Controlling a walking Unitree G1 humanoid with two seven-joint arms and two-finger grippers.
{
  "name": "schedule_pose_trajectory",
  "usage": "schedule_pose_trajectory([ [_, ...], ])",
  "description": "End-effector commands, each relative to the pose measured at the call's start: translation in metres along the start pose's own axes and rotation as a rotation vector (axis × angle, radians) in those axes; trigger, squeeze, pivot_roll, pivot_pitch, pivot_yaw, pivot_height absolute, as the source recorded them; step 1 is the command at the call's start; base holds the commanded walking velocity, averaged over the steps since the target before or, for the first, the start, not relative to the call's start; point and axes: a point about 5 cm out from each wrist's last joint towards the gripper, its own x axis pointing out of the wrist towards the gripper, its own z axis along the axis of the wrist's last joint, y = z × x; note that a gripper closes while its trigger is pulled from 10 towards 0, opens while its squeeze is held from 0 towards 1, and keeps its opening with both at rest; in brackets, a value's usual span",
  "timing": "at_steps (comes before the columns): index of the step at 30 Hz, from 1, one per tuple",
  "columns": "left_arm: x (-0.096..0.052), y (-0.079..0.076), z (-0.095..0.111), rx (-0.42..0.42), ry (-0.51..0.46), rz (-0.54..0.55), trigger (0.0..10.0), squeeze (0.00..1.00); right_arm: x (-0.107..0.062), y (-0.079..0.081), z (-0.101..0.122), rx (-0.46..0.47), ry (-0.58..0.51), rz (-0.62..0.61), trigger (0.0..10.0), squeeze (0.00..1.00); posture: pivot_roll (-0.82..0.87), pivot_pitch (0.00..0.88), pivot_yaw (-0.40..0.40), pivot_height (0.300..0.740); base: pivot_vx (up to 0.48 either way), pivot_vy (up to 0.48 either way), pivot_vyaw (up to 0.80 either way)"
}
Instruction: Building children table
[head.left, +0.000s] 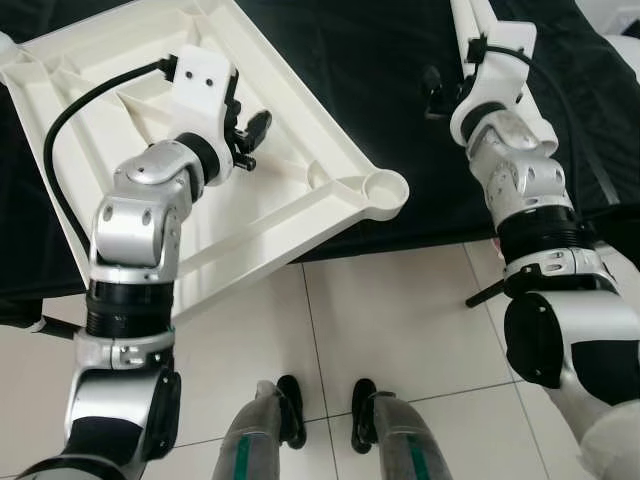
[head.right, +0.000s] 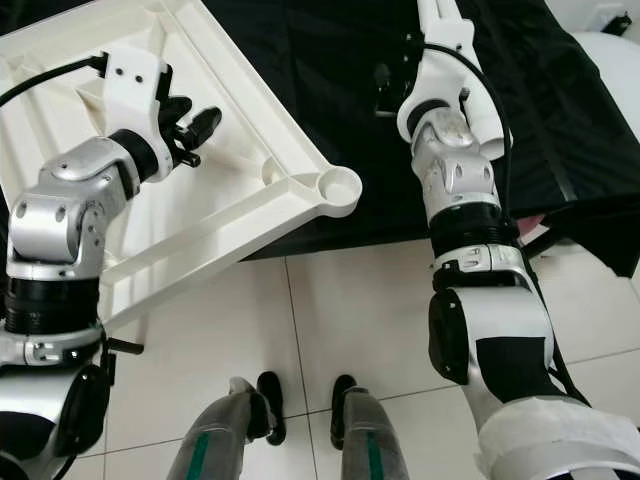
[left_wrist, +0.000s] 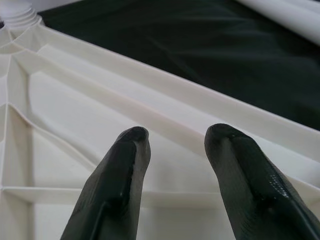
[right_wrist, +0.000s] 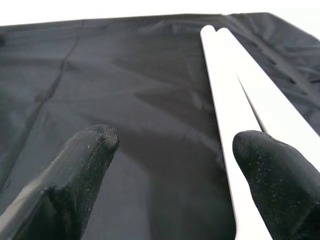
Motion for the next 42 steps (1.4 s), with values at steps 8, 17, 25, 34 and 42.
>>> schedule_pose_trajectory([
  [8, -0.021, 0.004, 0.014, 0.064, -0.151, 0.074, 10.0, 0.00, -0.007, 0.002, 0.023, -0.032, -0.196, 0.001, 10.0, 0.00, 0.00, 0.250, -0.027, 0.740, 0.000, 0.000, 0.00],
  [17, -0.042, 0.005, -0.006, -0.050, -0.180, 0.181, 10.0, 0.00, -0.046, 0.004, -0.008, 0.001, -0.235, 0.060, 10.0, 0.00, -0.02, 0.229, -0.011, 0.740, 0.000, 0.000, 0.00],
  [25, -0.049, 0.000, -0.024, -0.063, -0.168, 0.227, 10.0, 0.00, -0.069, 0.007, -0.032, 0.056, -0.195, 0.096, 10.0, 0.00, -0.02, 0.219, -0.006, 0.740, 0.000, 0.000, 0.00],
  [34, -0.062, 0.007, -0.044, -0.045, -0.133, 0.284, 10.0, 0.00, -0.095, 0.007, -0.060, 0.012, -0.154, 0.070, 10.0, 0.00, -0.02, 0.189, 0.011, 0.740, 0.000, 0.000, 0.00],
  [42, -0.065, 0.009, -0.035, -0.002, -0.160, 0.270, 10.0, 0.00, -0.106, 0.017, -0.064, 0.001, -0.138, 0.106, 10.0, 0.00, -0.01, 0.182, 0.004, 0.740, 0.000, 0.000, 0.00],
])
